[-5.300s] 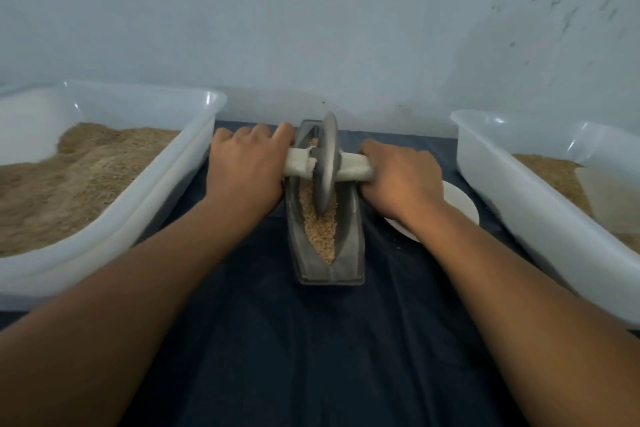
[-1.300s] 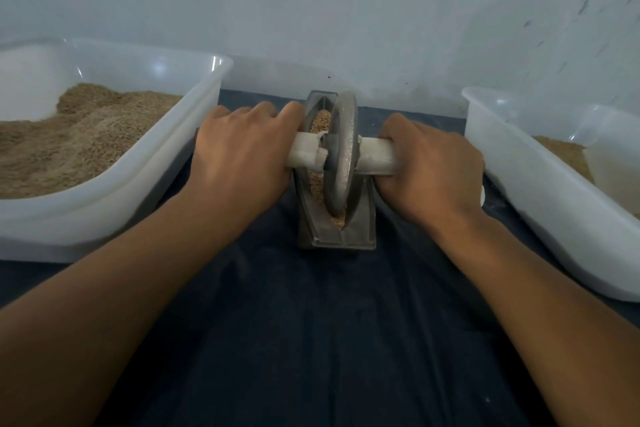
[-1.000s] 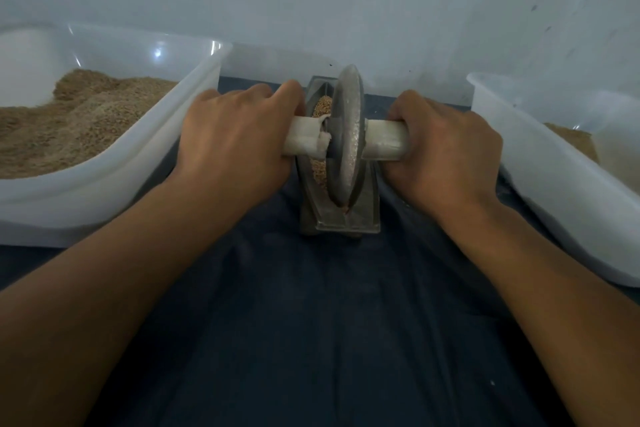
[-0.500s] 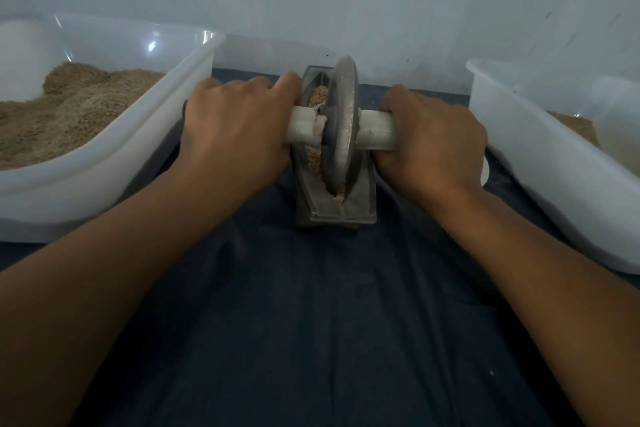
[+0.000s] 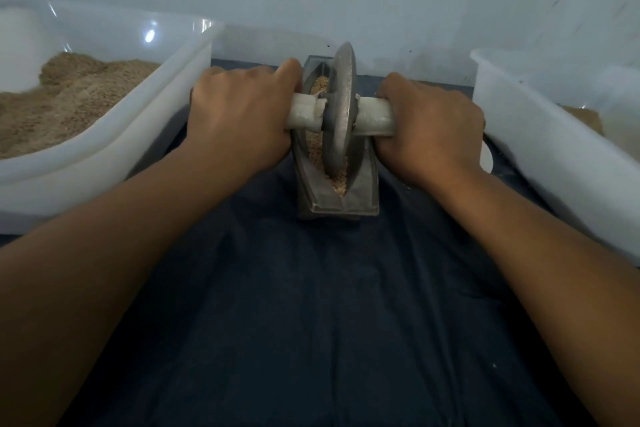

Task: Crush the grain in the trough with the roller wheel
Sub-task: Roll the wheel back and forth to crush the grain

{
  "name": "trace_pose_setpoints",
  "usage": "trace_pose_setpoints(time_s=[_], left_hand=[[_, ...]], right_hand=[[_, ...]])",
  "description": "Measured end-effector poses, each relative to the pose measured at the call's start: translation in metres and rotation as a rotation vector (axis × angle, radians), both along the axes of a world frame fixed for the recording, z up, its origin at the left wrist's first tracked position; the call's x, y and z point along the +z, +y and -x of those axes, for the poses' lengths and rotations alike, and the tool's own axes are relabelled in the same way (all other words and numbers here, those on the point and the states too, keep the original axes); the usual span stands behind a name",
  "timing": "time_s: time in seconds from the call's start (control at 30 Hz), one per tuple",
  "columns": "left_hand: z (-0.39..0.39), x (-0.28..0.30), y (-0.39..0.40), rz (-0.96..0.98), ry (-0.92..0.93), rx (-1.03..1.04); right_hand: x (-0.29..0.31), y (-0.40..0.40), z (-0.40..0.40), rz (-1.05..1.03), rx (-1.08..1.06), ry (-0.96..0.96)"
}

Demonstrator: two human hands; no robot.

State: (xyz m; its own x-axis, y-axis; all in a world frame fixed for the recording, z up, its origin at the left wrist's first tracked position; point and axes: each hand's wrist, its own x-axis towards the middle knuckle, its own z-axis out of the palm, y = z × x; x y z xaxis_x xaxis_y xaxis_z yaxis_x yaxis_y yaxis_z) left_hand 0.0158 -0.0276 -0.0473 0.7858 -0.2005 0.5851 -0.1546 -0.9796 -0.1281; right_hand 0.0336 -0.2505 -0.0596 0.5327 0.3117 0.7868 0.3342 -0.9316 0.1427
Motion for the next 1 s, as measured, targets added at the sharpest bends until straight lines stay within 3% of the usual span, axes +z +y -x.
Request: trace_pose_setpoints(time_s=[0.33, 1.0], left_hand=[[-0.019, 0.004, -0.002, -0.087, 0.006, 0.032], [-0.059, -0.003, 0.002, -0.070, -0.050, 0.050]], right_hand=[[-0.005, -0.005, -0.022, -0.007, -0.034, 0.150], [0.010, -0.001, -0.069, 0.124, -0.074, 0.361]])
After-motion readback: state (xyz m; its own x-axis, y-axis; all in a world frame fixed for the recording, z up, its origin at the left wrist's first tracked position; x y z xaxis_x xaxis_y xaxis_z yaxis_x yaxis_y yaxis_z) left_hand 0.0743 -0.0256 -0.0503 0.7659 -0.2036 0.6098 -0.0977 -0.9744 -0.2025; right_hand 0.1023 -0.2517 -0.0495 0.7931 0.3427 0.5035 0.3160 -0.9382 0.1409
